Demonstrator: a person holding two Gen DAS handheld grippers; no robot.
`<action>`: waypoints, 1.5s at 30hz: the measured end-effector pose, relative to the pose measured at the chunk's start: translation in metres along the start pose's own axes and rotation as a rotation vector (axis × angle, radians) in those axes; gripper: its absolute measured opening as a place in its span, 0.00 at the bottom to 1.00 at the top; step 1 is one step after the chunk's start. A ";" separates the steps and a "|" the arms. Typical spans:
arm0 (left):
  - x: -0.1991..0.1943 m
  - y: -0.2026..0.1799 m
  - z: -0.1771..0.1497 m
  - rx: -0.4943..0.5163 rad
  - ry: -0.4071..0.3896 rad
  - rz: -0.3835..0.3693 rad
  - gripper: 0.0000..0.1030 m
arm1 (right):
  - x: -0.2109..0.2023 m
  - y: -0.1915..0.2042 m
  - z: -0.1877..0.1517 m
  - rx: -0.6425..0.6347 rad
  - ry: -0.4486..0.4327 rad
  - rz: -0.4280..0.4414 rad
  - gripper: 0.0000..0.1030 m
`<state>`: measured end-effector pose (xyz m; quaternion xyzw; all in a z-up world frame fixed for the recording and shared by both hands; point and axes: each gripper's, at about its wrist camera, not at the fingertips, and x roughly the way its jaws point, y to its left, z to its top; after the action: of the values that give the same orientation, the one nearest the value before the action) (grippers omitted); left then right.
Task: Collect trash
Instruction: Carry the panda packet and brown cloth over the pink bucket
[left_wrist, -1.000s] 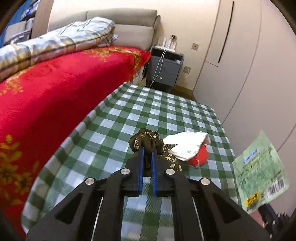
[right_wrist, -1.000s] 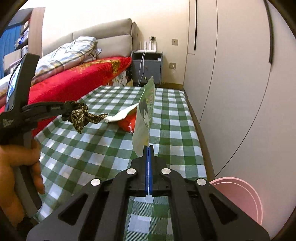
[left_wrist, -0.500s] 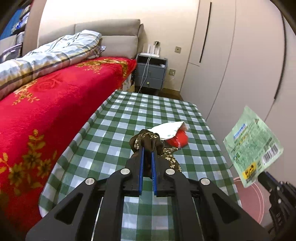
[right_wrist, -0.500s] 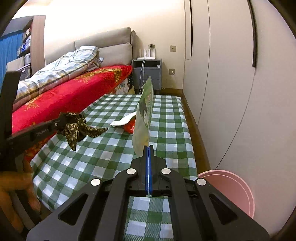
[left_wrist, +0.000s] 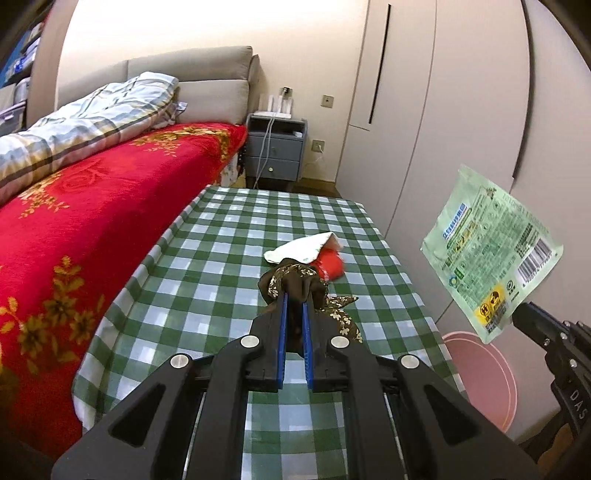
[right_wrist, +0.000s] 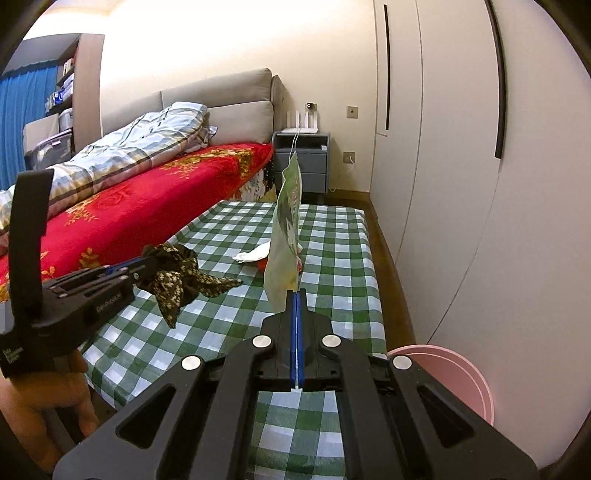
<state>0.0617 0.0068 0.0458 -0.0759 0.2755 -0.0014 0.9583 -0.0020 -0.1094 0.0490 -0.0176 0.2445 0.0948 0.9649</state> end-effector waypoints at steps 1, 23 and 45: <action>0.001 -0.002 -0.001 0.003 0.002 -0.003 0.07 | -0.002 -0.001 0.000 0.000 0.000 -0.002 0.00; 0.012 -0.040 -0.009 0.050 0.018 -0.070 0.07 | -0.020 -0.022 -0.002 0.024 0.000 -0.051 0.00; 0.019 -0.076 -0.015 0.101 0.038 -0.128 0.07 | -0.030 -0.047 -0.005 0.060 0.010 -0.113 0.00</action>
<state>0.0733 -0.0715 0.0346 -0.0447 0.2878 -0.0778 0.9535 -0.0207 -0.1616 0.0582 -0.0029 0.2506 0.0326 0.9675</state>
